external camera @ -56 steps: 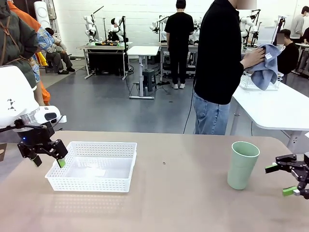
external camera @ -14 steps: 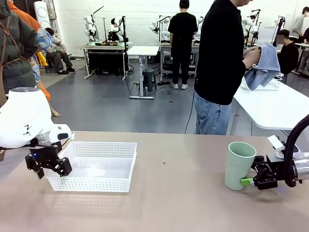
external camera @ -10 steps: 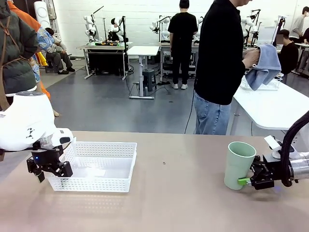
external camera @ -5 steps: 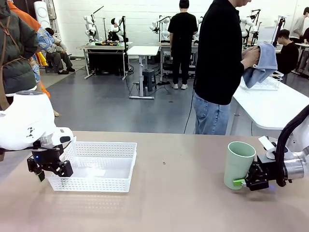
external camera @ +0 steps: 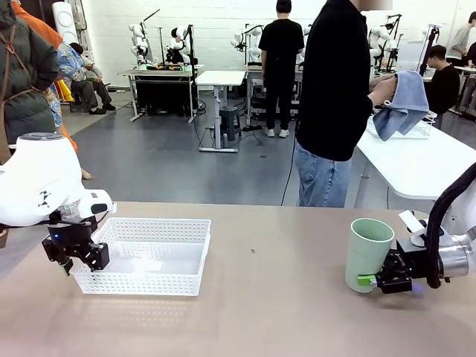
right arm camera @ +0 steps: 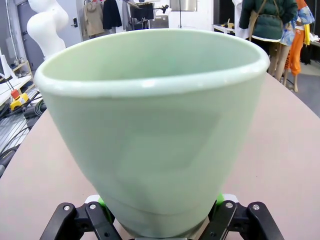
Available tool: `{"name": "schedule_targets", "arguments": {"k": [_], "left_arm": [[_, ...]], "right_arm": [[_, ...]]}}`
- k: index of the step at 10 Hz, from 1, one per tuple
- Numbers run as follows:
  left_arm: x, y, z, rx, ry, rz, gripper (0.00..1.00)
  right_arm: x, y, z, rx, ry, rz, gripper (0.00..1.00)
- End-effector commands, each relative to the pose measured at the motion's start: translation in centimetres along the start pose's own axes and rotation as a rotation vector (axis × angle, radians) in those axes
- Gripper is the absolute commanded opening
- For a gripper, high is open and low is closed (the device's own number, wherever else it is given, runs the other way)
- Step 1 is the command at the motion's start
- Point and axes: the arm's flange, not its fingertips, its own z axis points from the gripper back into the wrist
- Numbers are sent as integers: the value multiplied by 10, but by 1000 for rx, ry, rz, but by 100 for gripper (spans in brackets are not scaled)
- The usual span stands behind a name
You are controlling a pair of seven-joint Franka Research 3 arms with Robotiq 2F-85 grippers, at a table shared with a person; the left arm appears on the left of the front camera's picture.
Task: Clean and organize the cups into the basket.
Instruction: Pick up the Organizing basket and move it to the center of the table, then pick up the Reusable plastic cup from the right side of the table and place it inside the Organizing basket.
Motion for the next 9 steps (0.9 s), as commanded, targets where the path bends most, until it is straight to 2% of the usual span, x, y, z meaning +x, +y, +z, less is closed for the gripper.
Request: {"name": "schedule_targets", "arguments": {"k": [1,2,3,4,5,6,8,9], "left_arm": [[-4,-1,-2,9,5,19,0],[-4,-1,-1,10,6,20,0],[-4,-1,-1,12,6,20,18],[-3,-1,0,11,5,23,8],[-3,-1,0,8,6,24,0],[-3,-1,1,-6,11,26,0],[-3,-1,2,-15,25,30,0],[-3,-1,2,-14,32,32,0]], "right_arm": [[-3,-4,2,14,-10,19,0],[-4,-4,2,12,-9,15,20],[-4,-4,3,9,-10,13,20],[-5,-5,5,3,-7,2,0],[-5,-5,5,3,-8,2,20],[-6,-5,5,4,-7,3,0],[-6,-5,7,2,-6,-1,0],[-6,-5,7,1,-8,-2,20]]}}
